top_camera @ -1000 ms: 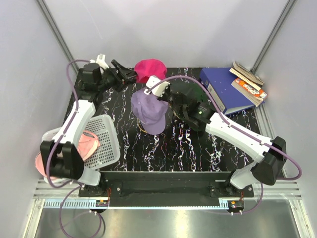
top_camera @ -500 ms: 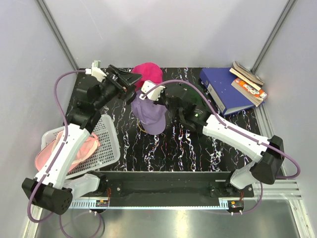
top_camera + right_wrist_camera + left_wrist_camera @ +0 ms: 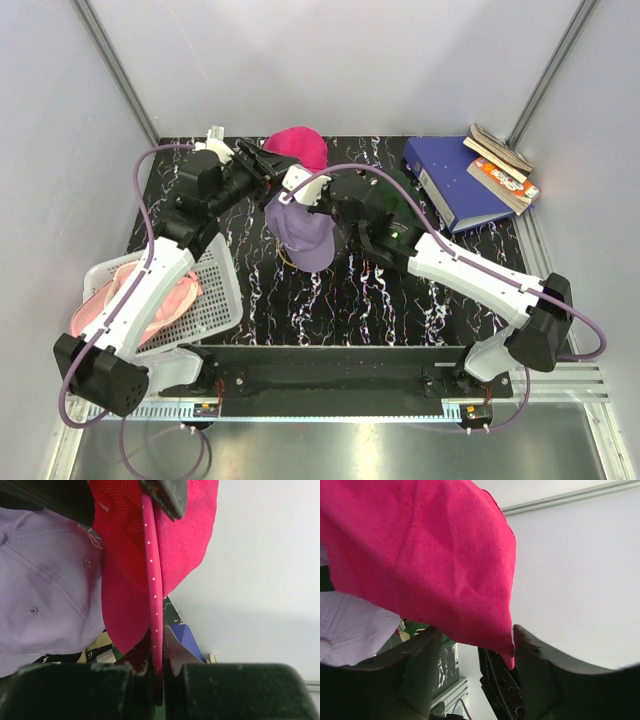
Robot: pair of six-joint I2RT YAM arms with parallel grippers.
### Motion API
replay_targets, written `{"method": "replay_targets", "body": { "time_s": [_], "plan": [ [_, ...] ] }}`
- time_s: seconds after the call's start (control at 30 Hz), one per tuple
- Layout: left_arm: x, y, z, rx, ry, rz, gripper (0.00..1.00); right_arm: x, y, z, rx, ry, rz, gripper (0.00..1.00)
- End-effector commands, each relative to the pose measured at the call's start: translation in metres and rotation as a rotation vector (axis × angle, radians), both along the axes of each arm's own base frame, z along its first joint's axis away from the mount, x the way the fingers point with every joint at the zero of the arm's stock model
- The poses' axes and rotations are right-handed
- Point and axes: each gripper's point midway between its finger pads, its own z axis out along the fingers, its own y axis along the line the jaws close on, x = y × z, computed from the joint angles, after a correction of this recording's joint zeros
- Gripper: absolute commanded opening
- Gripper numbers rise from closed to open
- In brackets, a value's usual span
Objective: Stack the hats
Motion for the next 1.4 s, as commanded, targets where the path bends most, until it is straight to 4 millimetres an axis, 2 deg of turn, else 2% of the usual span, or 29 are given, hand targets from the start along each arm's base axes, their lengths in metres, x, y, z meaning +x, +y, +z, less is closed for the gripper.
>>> {"method": "replay_targets", "body": {
  "time_s": [0.0, 0.03, 0.1, 0.13, 0.2, 0.23, 0.27, 0.3, 0.33, 0.37, 0.4, 0.43, 0.47, 0.6, 0.7, 0.8, 0.97, 1.07, 1.2, 1.27, 1.3, 1.37],
  "plan": [
    [0.002, -0.007, 0.029, -0.059, -0.08, -0.001, 0.5, -0.003, 0.008, -0.003, -0.001, 0.001, 0.006, 0.08],
    [0.002, -0.008, 0.027, -0.063, -0.073, -0.005, 0.37, -0.003, 0.008, -0.004, -0.002, 0.001, 0.006, 0.08],
    [0.003, -0.009, 0.02, -0.074, -0.054, -0.002, 0.23, -0.004, 0.007, -0.005, -0.004, 0.002, 0.004, 0.1],
    [0.002, -0.009, 0.02, -0.081, -0.054, -0.005, 0.13, -0.004, 0.006, -0.006, -0.006, 0.003, 0.003, 0.15],
    [0.002, -0.01, 0.014, -0.092, -0.038, -0.006, 0.03, -0.005, 0.004, -0.006, -0.006, 0.004, -0.004, 0.24],
    [0.002, -0.01, 0.012, -0.092, -0.035, -0.005, 0.0, -0.005, 0.002, -0.006, -0.006, 0.002, -0.011, 0.3],
    [0.002, -0.01, 0.013, -0.098, -0.04, -0.008, 0.0, -0.006, -0.001, -0.004, 0.001, 0.0, -0.015, 0.47],
    [0.002, -0.011, 0.011, -0.099, -0.036, -0.012, 0.0, -0.007, -0.003, -0.006, -0.001, 0.002, -0.02, 0.58],
    [0.001, -0.012, 0.011, -0.098, -0.036, -0.022, 0.0, -0.007, -0.006, -0.006, 0.001, 0.0, -0.032, 0.64],
    [0.001, -0.013, 0.01, -0.098, -0.034, -0.026, 0.0, -0.009, -0.009, -0.002, 0.01, -0.004, -0.036, 0.77],
    [0.0, -0.013, 0.01, -0.095, -0.037, -0.034, 0.0, -0.009, -0.012, -0.004, 0.012, -0.001, -0.046, 0.82],
    [0.0, -0.013, 0.009, -0.088, -0.042, -0.036, 0.0, -0.012, -0.015, 0.003, 0.028, -0.01, -0.048, 0.93],
    [0.0, -0.012, 0.008, -0.086, -0.043, -0.037, 0.0, -0.014, -0.018, 0.004, 0.04, -0.008, -0.052, 0.99],
    [0.0, -0.008, 0.01, -0.086, -0.063, -0.043, 0.0, -0.022, -0.024, 0.014, 0.101, -0.006, -0.036, 1.0],
    [0.001, -0.003, 0.012, -0.087, -0.073, -0.058, 0.0, -0.033, -0.028, 0.029, 0.187, -0.003, -0.009, 1.0],
    [-0.002, 0.004, 0.014, -0.07, -0.097, -0.089, 0.0, -0.045, -0.038, 0.056, 0.31, -0.012, 0.008, 1.0],
    [-0.011, 0.014, 0.012, -0.042, -0.114, -0.228, 0.0, -0.041, -0.043, 0.077, 0.442, 0.002, -0.02, 1.0],
    [-0.014, 0.018, 0.007, 0.007, -0.121, -0.294, 0.0, -0.037, -0.035, 0.076, 0.494, 0.04, -0.015, 1.0],
    [-0.014, 0.023, 0.015, 0.053, -0.137, -0.312, 0.0, -0.035, -0.018, 0.057, 0.52, 0.133, 0.024, 1.0],
    [-0.012, 0.029, 0.018, 0.032, -0.132, -0.291, 0.0, -0.046, -0.005, 0.049, 0.578, 0.215, 0.1, 1.0],
    [-0.011, 0.03, 0.02, 0.004, -0.121, -0.283, 0.0, -0.055, -0.005, 0.055, 0.606, 0.22, 0.141, 1.0],
    [-0.01, 0.032, 0.022, -0.03, -0.106, -0.269, 0.0, -0.07, 0.006, 0.045, 0.62, 0.249, 0.252, 1.0]
  ]
}}
